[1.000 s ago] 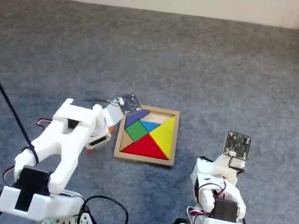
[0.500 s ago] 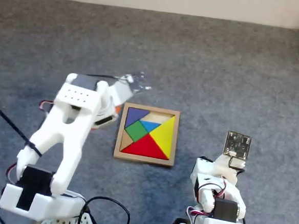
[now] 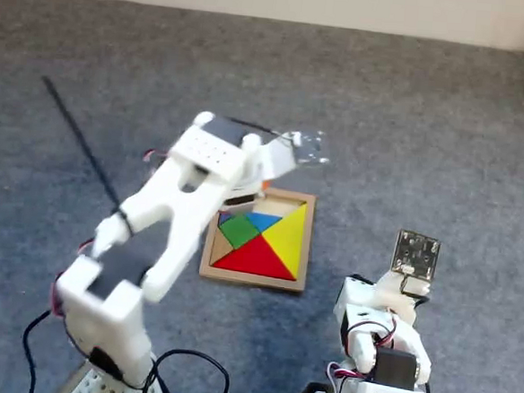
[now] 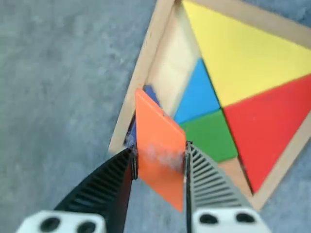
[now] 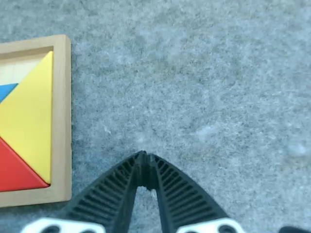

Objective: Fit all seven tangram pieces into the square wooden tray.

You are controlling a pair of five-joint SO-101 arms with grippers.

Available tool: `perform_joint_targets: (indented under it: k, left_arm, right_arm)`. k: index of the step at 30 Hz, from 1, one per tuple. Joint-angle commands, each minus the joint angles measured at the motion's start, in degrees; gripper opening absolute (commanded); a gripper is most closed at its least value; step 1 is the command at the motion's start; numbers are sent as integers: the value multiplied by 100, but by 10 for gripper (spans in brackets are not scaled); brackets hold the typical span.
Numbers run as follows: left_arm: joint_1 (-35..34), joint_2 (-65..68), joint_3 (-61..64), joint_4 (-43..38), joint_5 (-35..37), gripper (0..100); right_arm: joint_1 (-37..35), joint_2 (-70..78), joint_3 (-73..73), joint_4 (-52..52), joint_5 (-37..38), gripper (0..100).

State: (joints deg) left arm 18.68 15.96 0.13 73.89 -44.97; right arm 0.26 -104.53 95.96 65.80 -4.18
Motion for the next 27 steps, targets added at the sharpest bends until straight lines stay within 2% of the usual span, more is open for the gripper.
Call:
perform_joint_targets:
  k: [1,11,13,20,27]
  left_arm:
    - [286,840,-1543,571,-18,59]
    - [637,2264,-3609,1424,-44,62]
    - [681,2475,-3864,1582,-44,90]
    - [681,2888,-4418,1934,-9,201]
    - [655,2879,-4435,1934,-9,220]
  right_arm:
    - [66,-66,567,-110,53,6]
    - [66,-66,567,-110,53,6]
    - [66,-66,567,-110,53,6]
    - [66,-66,567,-110,53,6]
    - [66,-66,567,-110,53,6]
